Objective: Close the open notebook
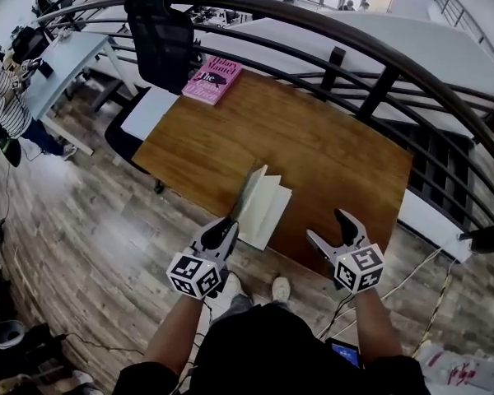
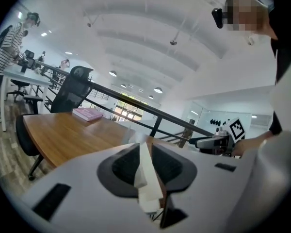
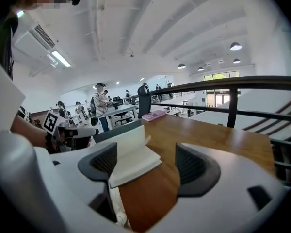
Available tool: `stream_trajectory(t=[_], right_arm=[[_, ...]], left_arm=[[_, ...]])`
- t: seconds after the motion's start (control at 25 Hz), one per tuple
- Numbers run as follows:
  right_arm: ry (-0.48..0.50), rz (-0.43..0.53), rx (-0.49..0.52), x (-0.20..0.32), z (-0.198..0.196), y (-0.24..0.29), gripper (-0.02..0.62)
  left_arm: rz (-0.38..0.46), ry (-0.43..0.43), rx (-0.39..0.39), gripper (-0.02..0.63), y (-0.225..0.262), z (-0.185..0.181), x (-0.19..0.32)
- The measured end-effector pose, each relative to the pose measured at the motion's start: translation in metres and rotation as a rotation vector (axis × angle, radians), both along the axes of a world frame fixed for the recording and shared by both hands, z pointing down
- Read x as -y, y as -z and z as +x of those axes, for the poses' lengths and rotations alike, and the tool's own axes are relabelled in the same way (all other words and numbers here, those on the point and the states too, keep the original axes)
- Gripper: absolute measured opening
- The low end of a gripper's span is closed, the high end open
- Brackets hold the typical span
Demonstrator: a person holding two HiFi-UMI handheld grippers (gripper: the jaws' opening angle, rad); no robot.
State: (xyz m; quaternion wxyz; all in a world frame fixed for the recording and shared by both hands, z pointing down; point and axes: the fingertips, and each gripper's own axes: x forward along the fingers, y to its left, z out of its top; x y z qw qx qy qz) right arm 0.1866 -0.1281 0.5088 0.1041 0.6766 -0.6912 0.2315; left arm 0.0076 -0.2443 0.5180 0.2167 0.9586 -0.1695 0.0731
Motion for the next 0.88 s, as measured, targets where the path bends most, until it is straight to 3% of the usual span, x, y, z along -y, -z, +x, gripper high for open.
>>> stream_trajectory(t=[0.16,0.36,0.44,0.88], right_arm=[[0.005,0.018,0.005,-0.007,0.006,0.007,0.374],[0.007,0.042,0.010,-0.009,0.004,0.018,0.374],[0.011,0.052,0.008,-0.012,0.003,0.021,0.374],[-0.016,0.138,0.019,-0.022,0.010,0.043,0.319]], left_arm=[[-0.002,-0.027,-0.012,0.081,0.004,0.008,-0.021],[-0.128,-0.024,-0.075,0.091,0.001,0.004,-0.029],[-0.143,-0.008,-0.091,0.092,0.002,0.000,-0.032],[0.061,0.068,-0.031,0.097,0.036,-0.005,-0.013]])
